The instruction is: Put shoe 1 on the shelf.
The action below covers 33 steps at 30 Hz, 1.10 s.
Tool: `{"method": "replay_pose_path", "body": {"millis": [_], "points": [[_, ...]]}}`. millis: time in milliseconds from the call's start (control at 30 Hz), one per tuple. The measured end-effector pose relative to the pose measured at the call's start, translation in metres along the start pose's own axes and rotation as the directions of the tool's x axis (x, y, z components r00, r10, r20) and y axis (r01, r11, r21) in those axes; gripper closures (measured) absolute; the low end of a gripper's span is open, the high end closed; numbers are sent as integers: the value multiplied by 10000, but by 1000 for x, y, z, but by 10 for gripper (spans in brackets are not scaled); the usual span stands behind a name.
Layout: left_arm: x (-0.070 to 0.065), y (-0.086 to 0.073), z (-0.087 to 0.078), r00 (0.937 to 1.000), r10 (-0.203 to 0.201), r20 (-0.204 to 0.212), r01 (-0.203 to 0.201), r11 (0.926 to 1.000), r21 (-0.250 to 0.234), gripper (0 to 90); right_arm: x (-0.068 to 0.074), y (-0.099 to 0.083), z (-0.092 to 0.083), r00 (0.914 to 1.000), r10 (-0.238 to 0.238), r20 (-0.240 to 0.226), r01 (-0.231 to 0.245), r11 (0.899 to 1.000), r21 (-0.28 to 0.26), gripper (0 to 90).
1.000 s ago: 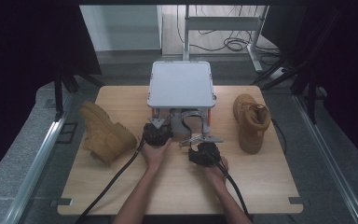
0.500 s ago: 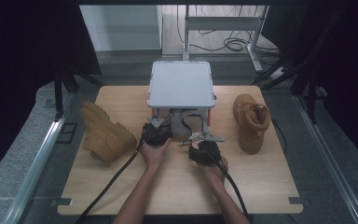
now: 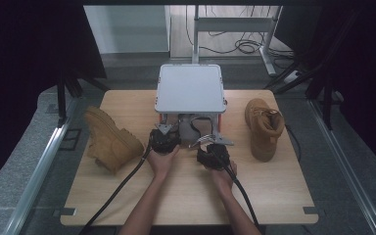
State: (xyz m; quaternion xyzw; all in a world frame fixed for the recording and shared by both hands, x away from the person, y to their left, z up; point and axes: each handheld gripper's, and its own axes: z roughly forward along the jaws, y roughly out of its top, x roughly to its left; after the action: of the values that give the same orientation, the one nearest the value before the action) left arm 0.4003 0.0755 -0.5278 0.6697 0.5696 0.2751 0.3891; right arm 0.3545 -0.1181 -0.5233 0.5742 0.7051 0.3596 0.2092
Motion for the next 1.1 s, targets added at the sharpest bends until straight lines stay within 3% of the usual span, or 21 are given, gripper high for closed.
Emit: {"method": "replay_pose_path", "body": {"millis": [1100], "points": [[0, -1, 0, 10000, -60, 10, 60, 10000, -40, 436, 2, 38, 39, 9974, 155, 704, -137, 9996, -261, 382]]}}
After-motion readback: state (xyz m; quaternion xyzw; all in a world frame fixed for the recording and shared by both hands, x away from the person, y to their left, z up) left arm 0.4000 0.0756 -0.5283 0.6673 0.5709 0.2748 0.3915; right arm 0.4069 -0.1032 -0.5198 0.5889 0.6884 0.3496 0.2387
